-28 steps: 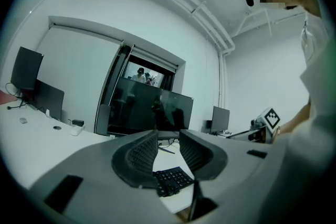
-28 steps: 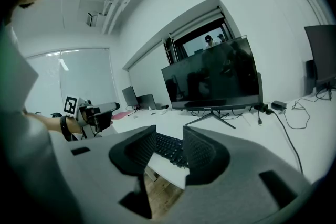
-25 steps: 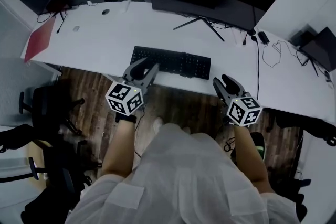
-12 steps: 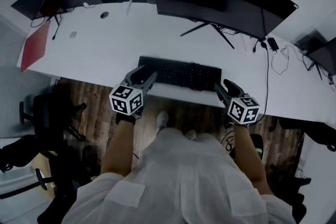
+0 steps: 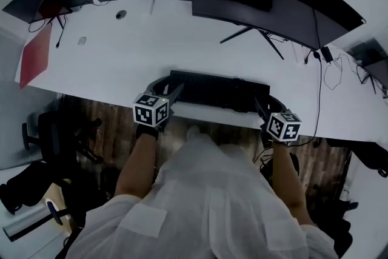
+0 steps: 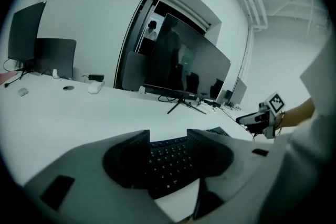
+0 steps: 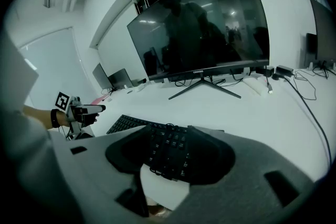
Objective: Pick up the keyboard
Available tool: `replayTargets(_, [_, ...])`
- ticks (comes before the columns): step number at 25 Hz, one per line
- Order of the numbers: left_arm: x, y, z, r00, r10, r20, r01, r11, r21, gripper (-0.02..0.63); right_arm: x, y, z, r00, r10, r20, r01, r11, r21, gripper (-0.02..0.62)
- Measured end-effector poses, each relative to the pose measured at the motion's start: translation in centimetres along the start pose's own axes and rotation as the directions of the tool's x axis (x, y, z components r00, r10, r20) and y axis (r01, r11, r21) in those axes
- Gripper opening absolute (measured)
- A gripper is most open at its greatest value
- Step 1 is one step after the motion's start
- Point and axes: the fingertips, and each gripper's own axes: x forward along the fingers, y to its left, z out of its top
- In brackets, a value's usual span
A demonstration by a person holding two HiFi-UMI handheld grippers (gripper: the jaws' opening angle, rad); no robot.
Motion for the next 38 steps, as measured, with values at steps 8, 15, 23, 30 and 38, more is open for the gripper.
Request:
replayTargets(8, [2.2,2.7,-2.0,0.995,0.017,-0.095,-0.018,1.0,-0.012,0.21,2.5,-1.3,-2.4,0.997,-0.033,-0.062,0.036,0.998,0.05,0.219])
replayTargets(15, [3.4,2.5,-3.1,0.991,0.049,-0.123,-0.054,0.998,-0.039,0.219,1.7,-3.6,-3.0,0.996,-0.022,-0.092,0.027,0.998,0.059,0.224])
replayTargets(23, [2.9,3.3,-3.0,0.984,0.067,-0.167,-0.077,0.996,-0.053,0.231,3.0,-4.0,-3.4,0.991,0.009,-0.135,0.005,0.995,0.103,0.248])
replayTargets(30, [3.6,4.2,-4.7,0.965,0.063,-0.254,-0.081,0.995,-0.064,0.255,4.1,-4.9,-4.9,0.98,0.021,-0.198,0.005,0.992,0.129,0.268])
replayTargets(38, [5.2,5.3,-7.0,0.935,0.041,-0.353,-0.073,0.994,-0.078,0.268,4.4,-6.8,-6.5,0.973,0.003,-0.233,0.039,0.984,0.174,0.277])
